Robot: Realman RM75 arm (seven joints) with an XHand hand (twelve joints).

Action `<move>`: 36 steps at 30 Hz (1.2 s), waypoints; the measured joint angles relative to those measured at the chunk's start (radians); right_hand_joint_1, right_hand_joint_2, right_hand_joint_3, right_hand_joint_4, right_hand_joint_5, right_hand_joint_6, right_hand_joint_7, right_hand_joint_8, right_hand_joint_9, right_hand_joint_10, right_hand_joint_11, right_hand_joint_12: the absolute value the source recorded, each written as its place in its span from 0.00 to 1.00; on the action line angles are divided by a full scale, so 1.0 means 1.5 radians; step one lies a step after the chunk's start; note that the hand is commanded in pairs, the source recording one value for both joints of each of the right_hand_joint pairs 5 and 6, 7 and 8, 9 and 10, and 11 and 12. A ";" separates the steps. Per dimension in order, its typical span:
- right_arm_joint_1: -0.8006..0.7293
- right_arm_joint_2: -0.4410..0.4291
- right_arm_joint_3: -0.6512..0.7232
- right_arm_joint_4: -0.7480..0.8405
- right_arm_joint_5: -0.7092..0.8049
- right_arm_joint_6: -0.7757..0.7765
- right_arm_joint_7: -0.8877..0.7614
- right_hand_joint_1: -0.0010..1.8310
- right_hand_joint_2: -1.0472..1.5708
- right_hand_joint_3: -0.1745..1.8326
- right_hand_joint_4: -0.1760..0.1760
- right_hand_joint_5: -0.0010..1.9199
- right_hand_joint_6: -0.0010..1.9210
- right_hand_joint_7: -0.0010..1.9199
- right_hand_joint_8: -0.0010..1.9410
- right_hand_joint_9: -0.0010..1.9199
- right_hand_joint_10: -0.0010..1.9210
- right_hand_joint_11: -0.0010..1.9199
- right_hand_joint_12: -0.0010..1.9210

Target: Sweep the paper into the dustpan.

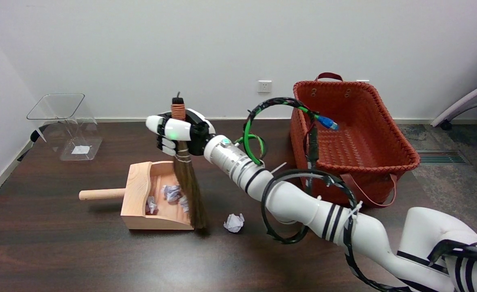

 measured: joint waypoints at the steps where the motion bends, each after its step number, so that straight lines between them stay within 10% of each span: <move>1: 0.003 -0.004 0.000 0.002 0.000 -0.001 0.000 0.60 0.93 0.62 0.50 1.00 1.00 1.00 0.99 1.00 1.00 0.93 0.93; 20: 0.057 -0.033 -0.004 0.006 0.000 -0.006 0.042 0.60 0.93 0.66 0.50 1.00 1.00 1.00 0.99 1.00 1.00 0.94 0.94; 36: -0.018 0.108 0.055 -0.139 -0.003 0.068 -0.040 0.61 0.95 0.63 0.50 1.00 1.00 1.00 0.99 1.00 1.00 0.91 0.91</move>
